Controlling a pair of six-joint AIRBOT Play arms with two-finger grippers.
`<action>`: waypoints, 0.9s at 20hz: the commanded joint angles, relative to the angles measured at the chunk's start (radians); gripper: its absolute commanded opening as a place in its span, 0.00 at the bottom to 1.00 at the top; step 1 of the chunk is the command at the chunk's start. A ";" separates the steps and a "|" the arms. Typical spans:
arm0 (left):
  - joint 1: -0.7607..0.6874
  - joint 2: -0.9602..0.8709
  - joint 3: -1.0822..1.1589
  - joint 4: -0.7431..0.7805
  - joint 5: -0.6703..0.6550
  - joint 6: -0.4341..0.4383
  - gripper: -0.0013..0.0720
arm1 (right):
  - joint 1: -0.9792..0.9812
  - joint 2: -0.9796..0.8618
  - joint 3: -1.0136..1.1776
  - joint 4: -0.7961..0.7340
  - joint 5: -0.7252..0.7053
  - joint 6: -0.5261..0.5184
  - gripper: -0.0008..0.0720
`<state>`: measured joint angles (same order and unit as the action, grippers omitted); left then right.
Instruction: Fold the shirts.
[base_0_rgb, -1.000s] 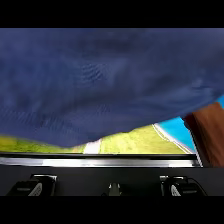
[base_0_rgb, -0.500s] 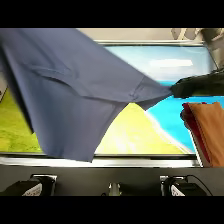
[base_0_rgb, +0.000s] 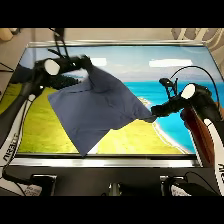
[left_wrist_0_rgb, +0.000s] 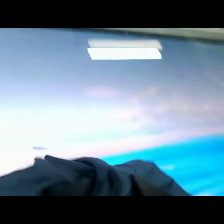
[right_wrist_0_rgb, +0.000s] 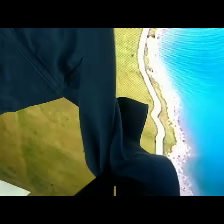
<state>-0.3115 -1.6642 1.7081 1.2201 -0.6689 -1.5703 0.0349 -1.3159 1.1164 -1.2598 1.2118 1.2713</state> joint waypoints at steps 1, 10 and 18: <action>0.003 -0.047 0.016 0.006 -0.436 0.000 1.00 | 0.000 -0.022 -0.021 -0.048 0.031 -0.084 0.03; 0.109 0.627 -0.951 -0.109 -0.572 -0.115 0.75 | 0.000 -0.022 -0.021 -0.088 0.106 -0.233 0.03; 0.193 0.765 -1.354 -0.282 -0.402 -0.142 0.75 | 0.000 -0.022 -0.021 -0.049 0.125 -0.234 0.03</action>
<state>-0.1326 -0.9169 0.4515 1.0073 -1.1458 -1.7023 0.0349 -1.3373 1.0954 -1.3159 1.3247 1.0405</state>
